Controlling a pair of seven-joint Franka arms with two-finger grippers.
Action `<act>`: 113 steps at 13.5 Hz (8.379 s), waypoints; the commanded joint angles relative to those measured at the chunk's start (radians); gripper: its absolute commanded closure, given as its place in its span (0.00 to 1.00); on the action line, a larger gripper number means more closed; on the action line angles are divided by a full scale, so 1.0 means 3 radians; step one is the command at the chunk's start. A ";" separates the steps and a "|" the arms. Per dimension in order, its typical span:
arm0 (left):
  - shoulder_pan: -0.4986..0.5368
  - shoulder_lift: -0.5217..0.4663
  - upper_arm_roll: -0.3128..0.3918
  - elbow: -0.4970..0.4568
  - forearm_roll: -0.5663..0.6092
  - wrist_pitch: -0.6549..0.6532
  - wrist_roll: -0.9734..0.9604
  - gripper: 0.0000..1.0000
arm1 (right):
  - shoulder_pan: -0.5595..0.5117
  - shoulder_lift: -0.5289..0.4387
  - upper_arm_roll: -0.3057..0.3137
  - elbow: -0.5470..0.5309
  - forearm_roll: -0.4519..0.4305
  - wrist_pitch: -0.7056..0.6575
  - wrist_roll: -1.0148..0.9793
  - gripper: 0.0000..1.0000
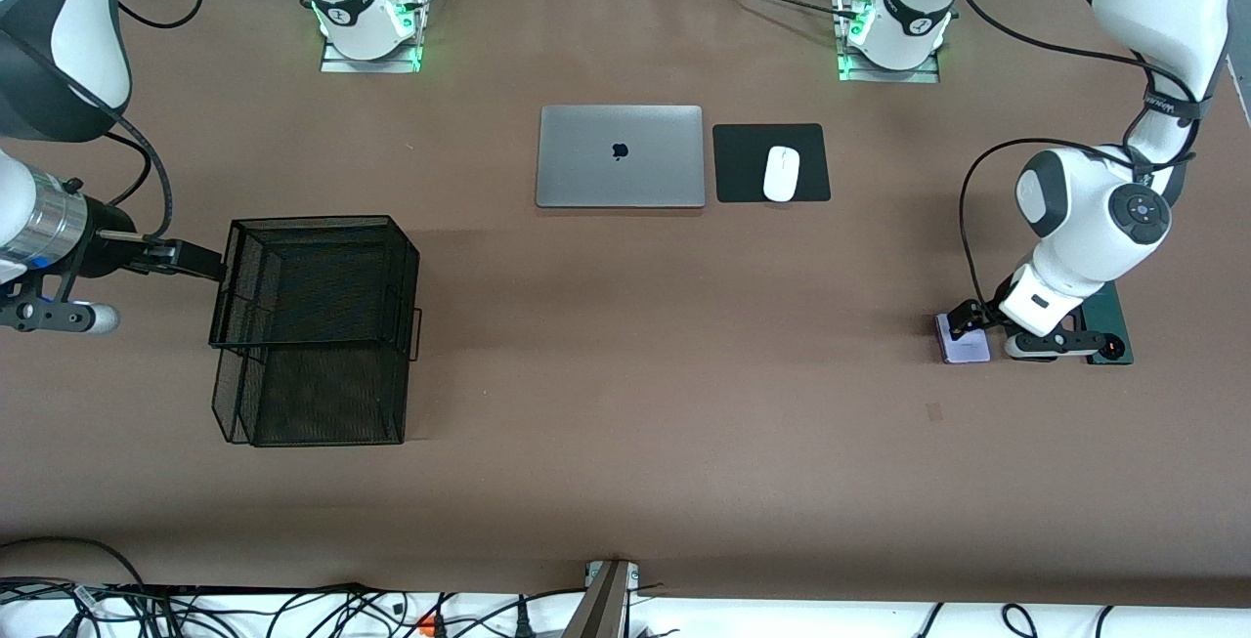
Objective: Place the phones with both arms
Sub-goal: 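Lower the left gripper onto the white Huawei phone and grasp it, then lift the white phone with the left gripper and carry it beside the laptop, then grasp the white phone with the right gripper while the left gripper releases it, then grasp the black flip phone with the left gripper while the right gripper lifts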
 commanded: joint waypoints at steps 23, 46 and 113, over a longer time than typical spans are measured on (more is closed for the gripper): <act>-0.0029 0.0459 0.0019 0.0272 0.0047 0.0302 -0.0147 1.00 | -0.0023 -0.0051 0.0020 0.0001 -0.0044 -0.0056 0.0039 0.00; -0.3290 0.1920 0.0612 0.3433 0.0139 -0.1613 -0.3532 1.00 | -0.0023 -0.0051 0.0020 -0.0004 -0.0044 -0.0056 0.0033 0.00; 0.0749 0.0612 -0.0098 0.0360 0.0221 0.0300 0.0886 0.00 | 0.2135 0.2066 0.0056 0.0180 0.0161 0.2496 0.1051 0.69</act>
